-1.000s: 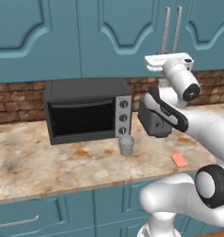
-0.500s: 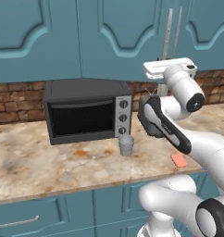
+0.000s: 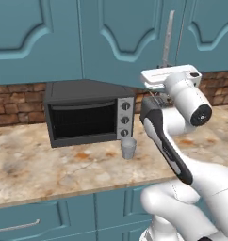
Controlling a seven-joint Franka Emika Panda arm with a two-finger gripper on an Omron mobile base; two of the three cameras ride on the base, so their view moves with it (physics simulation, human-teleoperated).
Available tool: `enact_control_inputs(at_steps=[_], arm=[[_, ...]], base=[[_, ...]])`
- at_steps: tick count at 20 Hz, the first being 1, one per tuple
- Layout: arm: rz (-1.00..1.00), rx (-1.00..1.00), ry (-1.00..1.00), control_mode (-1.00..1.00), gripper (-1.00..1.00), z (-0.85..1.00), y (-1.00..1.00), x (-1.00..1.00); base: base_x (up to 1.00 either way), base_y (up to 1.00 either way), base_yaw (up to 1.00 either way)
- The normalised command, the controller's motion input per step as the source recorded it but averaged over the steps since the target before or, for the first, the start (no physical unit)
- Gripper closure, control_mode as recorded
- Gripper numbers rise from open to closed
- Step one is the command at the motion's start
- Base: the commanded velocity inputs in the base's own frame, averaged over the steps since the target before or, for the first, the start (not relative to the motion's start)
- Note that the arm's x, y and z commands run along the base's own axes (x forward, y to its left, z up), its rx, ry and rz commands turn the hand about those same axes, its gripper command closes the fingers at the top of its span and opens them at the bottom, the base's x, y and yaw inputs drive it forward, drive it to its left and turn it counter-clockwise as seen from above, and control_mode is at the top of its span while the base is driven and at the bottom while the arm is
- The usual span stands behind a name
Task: Pick the pan from the cabinet and place it on the stove. Then turn on the stove burner for the pan.
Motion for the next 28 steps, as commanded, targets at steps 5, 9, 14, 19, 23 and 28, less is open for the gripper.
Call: enact_control_inputs(at_steps=[5,9,14,19,23,28], arm=[[0.01,0.0,0.02,-1.0,-1.0,0.01,0.25,-0.65],[0.01,0.01,0.0,-1.0,-1.0,0.08,-0.13,-0.74],[0.0,0.12,0.0,-1.0,-1.0,0.18,-0.67,-0.58],[0.05,0.28,0.12,-1.0,-1.0,0.18,-0.78,-0.37],[0.25,0.26,0.24,-1.0,-1.0,0.06,-0.46,0.01],[0.36,0.3,0.17,-1.0,-1.0,-0.29,-0.22,0.48]], base=[[0.0,0.0,0.0],[0.0,0.0,0.0],[0.0,0.0,0.0],[0.0,0.0,0.0],[0.0,0.0,0.0],[0.0,0.0,0.0]])
